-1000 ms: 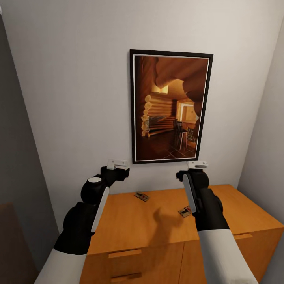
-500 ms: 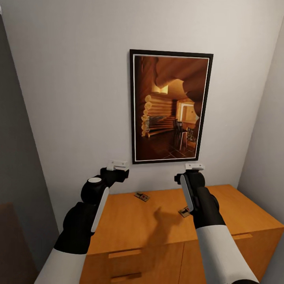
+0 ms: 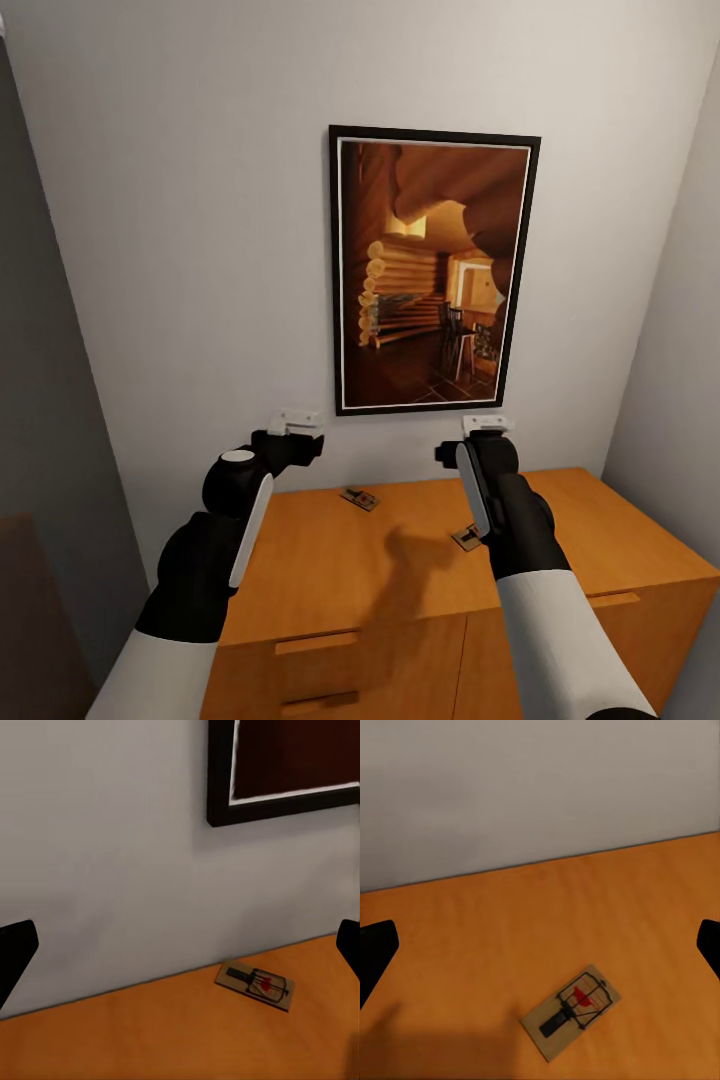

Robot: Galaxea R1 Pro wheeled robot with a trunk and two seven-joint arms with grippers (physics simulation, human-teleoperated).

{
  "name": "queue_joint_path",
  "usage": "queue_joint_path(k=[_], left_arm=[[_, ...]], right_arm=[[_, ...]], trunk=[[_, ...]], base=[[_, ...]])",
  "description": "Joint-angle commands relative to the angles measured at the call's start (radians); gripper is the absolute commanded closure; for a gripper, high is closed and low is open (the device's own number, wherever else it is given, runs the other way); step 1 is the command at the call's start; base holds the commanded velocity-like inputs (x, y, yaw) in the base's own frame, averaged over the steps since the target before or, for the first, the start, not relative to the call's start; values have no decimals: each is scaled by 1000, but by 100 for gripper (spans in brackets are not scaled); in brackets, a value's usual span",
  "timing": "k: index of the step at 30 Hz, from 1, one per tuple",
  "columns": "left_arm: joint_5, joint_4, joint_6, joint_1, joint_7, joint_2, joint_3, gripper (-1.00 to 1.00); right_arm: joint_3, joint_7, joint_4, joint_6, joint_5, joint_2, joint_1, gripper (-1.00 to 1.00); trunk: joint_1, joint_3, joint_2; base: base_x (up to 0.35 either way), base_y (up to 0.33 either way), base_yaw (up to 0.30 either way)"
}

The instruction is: Take the four mousetraps from the cabinet in the bathroom and place them on the bathroom floor. Make sure all four end up on the same floor surface, and ensure that at least two of them are either under or directly next to the same bathroom sink.

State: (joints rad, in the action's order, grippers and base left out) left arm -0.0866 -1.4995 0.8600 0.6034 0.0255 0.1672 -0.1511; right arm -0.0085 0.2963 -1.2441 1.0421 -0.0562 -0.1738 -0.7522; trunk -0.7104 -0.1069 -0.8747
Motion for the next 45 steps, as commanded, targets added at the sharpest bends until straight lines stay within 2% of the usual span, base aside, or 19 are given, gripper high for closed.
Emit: queue_joint_path(k=[1, 12, 18, 22, 25, 27, 31, 33, 34, 37, 41, 45], left_arm=[[-7, -1, 5, 1, -1, 0, -1, -100], [-4, 3, 10, 1, -3, 0, -1, -100], [4, 38, 13, 1, -14, 0, -5, -100], [14, 94, 19, 1, -44, 1, -20, -100], [19, 142, 22, 1, -90, 4, -44, -100], [19, 169, 22, 1, -128, 5, -65, -100], [20, 210, 22, 1, -193, 7, -106, -100], [20, 223, 22, 1, -213, 7, -122, -100], [20, 223, 22, 1, -213, 7, -122, -100], [21, 237, 22, 1, -231, 7, -138, -100], [22, 249, 21, 1, -243, 7, -147, -100], [23, 256, 21, 1, -247, 7, -151, -100]], right_arm=[[-1, -6, 0, 5, -6, -1, -1, -100], [0, -18, 3, 5, -5, -1, -1, -100], [0, -19, 3, 5, -7, -1, -1, -100], [-3, -17, 3, 5, -11, -1, -1, -100], [-9, -13, 3, 5, -14, -1, -2, -100], [-16, -11, 2, 5, -15, 20, -2, -100], [-53, -12, 2, 5, -14, 91, -2, -100], [-80, -14, 2, 5, -12, 127, -2, -100], [-80, -14, 2, 5, -12, 127, -2, -100], [-124, -17, -1, 5, -10, 171, -2, -100], [-172, -18, -10, 5, -9, 199, -1, -100], [-193, -17, -15, 5, -9, 211, -1, -100]], trunk=[[0, -2, -1], [0, -2, -1], [0, -2, -1], [0, -2, -1], [0, -2, -1], [0, -2, -1], [0, -2, -1], [0, -2, -1], [0, -2, -1], [0, -2, -1], [0, -2, -1], [0, -1, -1]], base=[[0, 0, 0], [0, 0, 0], [0, 0, 0], [0, 0, 0], [0, 0, 0], [0, 0, 0], [0, 0, 0], [0, 0, 0], [0, 0, 0], [0, 0, 0], [0, 0, 0], [0, 0, -8]])
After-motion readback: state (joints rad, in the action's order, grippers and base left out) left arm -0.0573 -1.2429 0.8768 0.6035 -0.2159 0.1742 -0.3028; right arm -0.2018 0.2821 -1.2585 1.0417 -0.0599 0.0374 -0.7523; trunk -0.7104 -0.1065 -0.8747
